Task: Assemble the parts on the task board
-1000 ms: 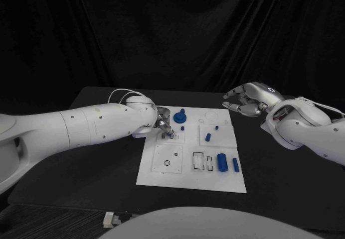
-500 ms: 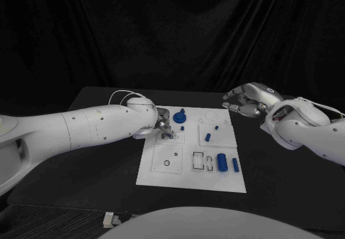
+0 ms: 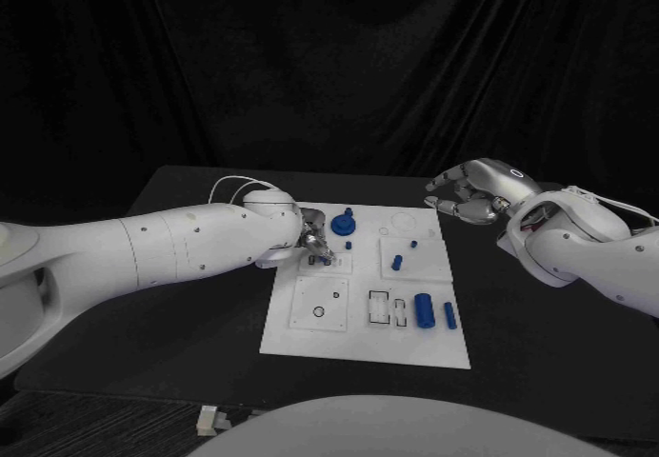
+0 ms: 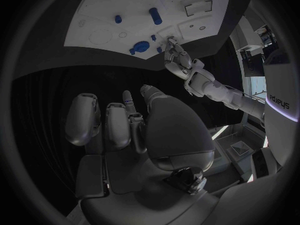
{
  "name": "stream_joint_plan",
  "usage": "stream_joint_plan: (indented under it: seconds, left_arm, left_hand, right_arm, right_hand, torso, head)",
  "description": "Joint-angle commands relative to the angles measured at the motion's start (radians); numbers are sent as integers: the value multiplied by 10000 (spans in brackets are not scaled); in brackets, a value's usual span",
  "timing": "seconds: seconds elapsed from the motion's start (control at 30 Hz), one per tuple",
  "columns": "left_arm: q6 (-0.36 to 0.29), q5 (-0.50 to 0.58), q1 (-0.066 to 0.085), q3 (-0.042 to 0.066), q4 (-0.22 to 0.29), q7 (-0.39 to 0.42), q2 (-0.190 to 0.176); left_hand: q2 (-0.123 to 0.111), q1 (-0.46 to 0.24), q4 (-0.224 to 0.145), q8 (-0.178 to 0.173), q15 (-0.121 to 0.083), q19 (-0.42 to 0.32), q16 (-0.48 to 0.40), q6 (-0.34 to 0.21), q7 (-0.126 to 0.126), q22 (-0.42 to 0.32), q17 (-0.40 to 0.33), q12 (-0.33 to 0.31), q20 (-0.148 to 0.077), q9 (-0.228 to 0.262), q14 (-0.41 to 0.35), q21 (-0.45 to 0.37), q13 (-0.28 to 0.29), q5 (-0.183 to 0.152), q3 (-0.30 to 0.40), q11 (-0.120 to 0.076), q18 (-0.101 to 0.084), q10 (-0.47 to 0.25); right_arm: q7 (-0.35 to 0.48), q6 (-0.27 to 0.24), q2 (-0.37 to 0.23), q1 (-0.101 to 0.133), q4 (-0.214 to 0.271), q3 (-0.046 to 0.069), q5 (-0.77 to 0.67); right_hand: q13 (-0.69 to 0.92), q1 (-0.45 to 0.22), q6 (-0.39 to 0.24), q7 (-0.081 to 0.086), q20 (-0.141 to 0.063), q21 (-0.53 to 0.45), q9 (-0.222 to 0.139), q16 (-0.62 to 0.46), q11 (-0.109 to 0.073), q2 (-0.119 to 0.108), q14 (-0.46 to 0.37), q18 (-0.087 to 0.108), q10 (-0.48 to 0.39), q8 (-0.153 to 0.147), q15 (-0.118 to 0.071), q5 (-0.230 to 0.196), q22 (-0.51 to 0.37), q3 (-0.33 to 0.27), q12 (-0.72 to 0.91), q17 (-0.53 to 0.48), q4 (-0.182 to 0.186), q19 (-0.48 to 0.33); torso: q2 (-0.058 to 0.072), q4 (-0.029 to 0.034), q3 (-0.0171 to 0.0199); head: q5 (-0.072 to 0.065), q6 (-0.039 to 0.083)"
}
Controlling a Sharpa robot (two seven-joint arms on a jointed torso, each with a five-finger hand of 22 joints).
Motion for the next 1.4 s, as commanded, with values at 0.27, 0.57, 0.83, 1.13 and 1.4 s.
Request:
stream_joint_plan:
  seconds: [0.27, 0.57, 0.83, 1.13, 1.4]
  left_arm:
    - [-130, 10, -108, 2, 25, 187, 48]
    - [-63, 10, -128, 2, 77, 202, 50]
    - [2, 10, -130, 2, 115, 186, 22]
    - [17, 10, -130, 2, 104, 181, 32]
    - [37, 10, -131, 2, 86, 182, 75]
  left_hand:
    - [10, -59, 18, -72, -55, -7, 27, -6, -25, 2093, 2635, 28, -51, 3, 1056, -45, 2633, -58, -3, -51, 132, 1062]
    - [26, -38, -3, -78, -57, -12, 27, -7, -27, 2090, 2635, 28, -53, 9, 1056, -53, 2633, -65, 10, -53, 134, 1062]
    - [39, -12, -31, -80, -59, -33, 27, -2, -31, 2080, 2635, 28, -55, 17, 1056, -78, 2633, -53, 25, -56, 141, 1062]
    - [42, -9, -35, -82, -60, -44, 27, -2, -31, 2074, 2635, 28, -56, 19, 1056, -91, 2633, -50, 28, -57, 145, 1062]
    - [45, -29, -28, -96, -61, -81, 27, -14, -17, 2056, 2635, 28, -58, 22, 1056, -132, 2633, -68, 19, -52, 157, 1062]
  right_arm:
    - [-227, 42, -8, -30, 6, 7, -7]
    - [-274, 89, 21, -38, -22, 7, -5]
    - [-325, 136, 40, -47, -34, 7, -5]
    - [-383, 194, 43, -52, -37, 7, -4]
    - [-425, 259, 52, -57, -42, 7, -4]
  right_hand:
    - [2188, 114, 57, -21, 43, -72, -17, -56, 45, -20, 340, 142, 814, 29, 77, 52, 1343, 76, -67, -30, -3, -56]
    - [2177, 124, 43, -20, 44, -78, -27, -71, 46, -29, 335, 143, 808, 17, 78, 85, 1343, 89, -72, -54, -12, -55]
    - [2171, 139, 26, -20, 45, -99, -37, -80, 45, -27, 332, 146, 804, 6, 78, 109, 1338, 107, -75, -68, -23, -60]
    - [2155, 180, -4, -18, 45, -132, -56, -86, 44, -22, 330, 152, 795, -16, 77, 161, 1331, 150, -83, -75, -53, -66]
    - [2152, 213, -14, -15, 45, -141, -68, -92, 45, -21, 329, 152, 794, -27, 78, 207, 1330, 184, -85, -83, -79, -67]
  torso:
    - [-6, -5, -1]
    - [-1, -2, -1]
    - [-3, -5, -2]
    - [-7, 1, -1]
    - [-2, -3, -2]
  head:
    - [6, 2]
    - [24, 2]
    - [56, 2]
    - [57, 2]
    - [65, 2]
